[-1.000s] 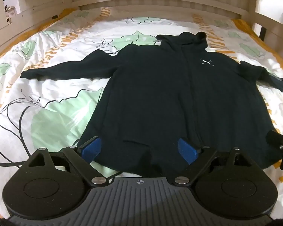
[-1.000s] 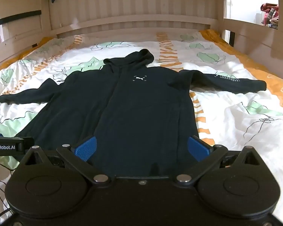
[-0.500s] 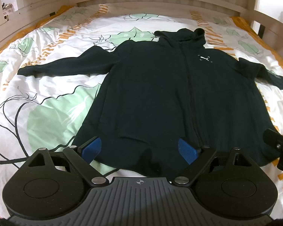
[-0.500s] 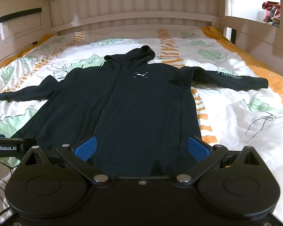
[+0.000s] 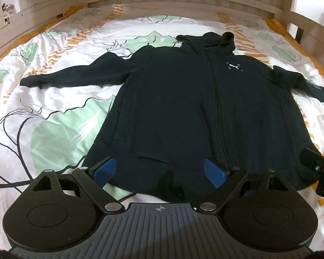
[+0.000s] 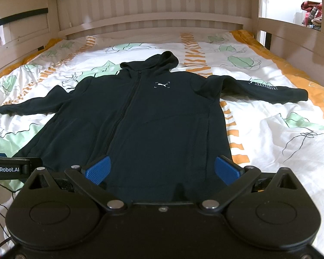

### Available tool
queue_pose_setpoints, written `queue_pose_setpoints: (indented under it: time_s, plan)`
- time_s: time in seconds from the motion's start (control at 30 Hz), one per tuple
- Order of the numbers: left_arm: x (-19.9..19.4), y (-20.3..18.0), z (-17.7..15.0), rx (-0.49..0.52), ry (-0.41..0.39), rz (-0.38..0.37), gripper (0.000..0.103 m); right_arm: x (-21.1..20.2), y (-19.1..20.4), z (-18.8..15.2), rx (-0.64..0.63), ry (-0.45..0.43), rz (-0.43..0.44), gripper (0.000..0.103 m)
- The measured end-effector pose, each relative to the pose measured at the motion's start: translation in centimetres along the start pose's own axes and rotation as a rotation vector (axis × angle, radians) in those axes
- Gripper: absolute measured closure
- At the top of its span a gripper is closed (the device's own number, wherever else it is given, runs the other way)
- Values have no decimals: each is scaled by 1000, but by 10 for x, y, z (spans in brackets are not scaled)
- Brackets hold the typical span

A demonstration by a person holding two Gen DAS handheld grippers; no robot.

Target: Fold large clothes

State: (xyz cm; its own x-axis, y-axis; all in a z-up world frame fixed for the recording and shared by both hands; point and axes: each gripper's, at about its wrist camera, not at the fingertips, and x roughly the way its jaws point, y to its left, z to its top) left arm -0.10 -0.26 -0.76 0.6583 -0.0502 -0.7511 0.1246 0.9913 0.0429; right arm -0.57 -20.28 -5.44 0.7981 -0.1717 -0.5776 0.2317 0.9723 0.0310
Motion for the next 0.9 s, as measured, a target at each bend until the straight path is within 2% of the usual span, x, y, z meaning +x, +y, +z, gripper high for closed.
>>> queue_pose_setpoints:
  time_s: [0.9]
  plan:
    - [3,-1,0,-1,18,-11,14,4,-1,-2,-1,17,13,1]
